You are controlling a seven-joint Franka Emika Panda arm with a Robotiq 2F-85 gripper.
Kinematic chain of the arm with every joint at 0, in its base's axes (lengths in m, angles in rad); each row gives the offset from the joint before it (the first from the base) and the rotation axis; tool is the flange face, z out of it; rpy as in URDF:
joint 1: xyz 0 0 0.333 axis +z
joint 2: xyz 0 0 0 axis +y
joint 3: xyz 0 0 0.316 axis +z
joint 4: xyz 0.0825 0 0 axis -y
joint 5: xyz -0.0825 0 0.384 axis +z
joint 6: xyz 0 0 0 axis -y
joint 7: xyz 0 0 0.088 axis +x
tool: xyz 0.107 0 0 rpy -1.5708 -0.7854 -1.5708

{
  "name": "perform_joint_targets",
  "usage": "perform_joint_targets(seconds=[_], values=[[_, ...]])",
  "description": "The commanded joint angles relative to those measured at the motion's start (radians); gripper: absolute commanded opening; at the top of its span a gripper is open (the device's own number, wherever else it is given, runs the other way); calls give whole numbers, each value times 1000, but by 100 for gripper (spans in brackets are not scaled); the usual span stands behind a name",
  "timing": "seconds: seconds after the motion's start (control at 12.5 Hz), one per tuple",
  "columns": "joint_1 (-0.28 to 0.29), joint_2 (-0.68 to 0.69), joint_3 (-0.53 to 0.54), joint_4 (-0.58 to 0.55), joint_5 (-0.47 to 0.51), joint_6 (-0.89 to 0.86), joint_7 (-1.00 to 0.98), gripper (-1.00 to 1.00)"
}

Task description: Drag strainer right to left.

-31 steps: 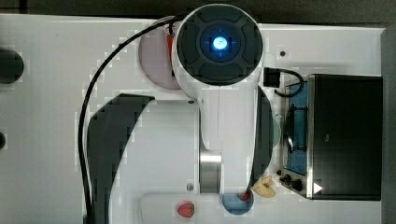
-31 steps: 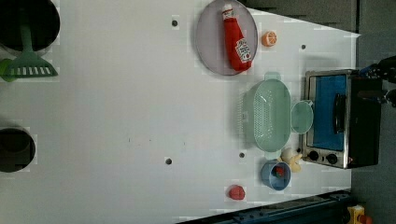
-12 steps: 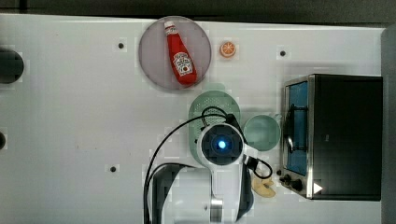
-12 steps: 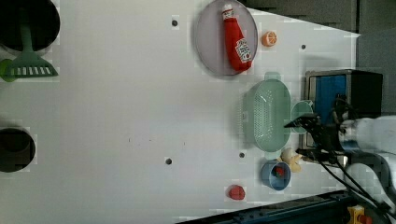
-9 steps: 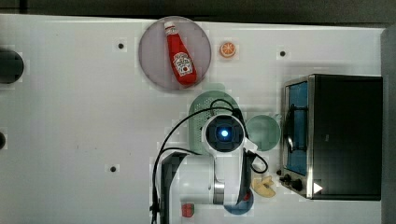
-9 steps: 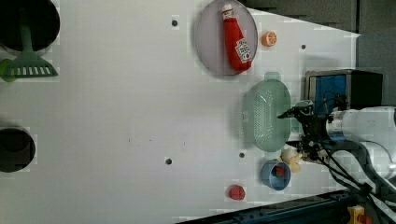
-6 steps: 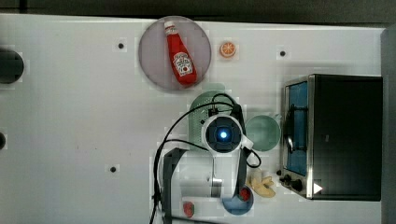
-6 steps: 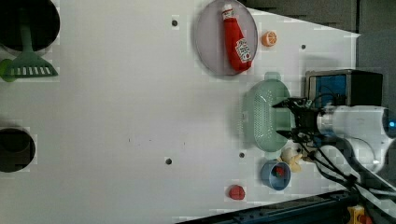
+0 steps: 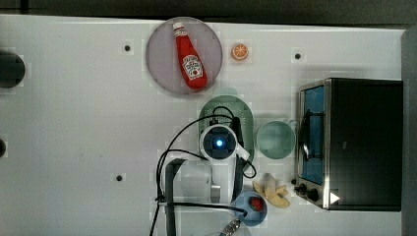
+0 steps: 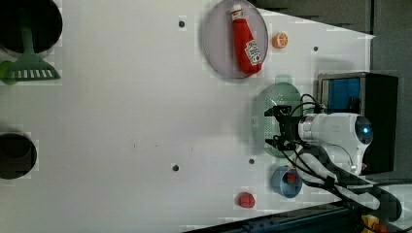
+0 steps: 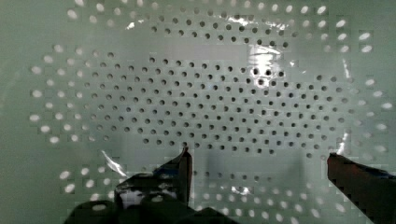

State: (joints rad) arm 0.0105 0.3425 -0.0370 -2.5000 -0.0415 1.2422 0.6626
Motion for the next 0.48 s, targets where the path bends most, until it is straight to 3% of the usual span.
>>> perform_joint_targets(seconds=[0.08, 0.48], values=[[19, 3, 8, 7, -5, 22, 93, 100], [46, 7, 40, 10, -4, 32, 126, 100]])
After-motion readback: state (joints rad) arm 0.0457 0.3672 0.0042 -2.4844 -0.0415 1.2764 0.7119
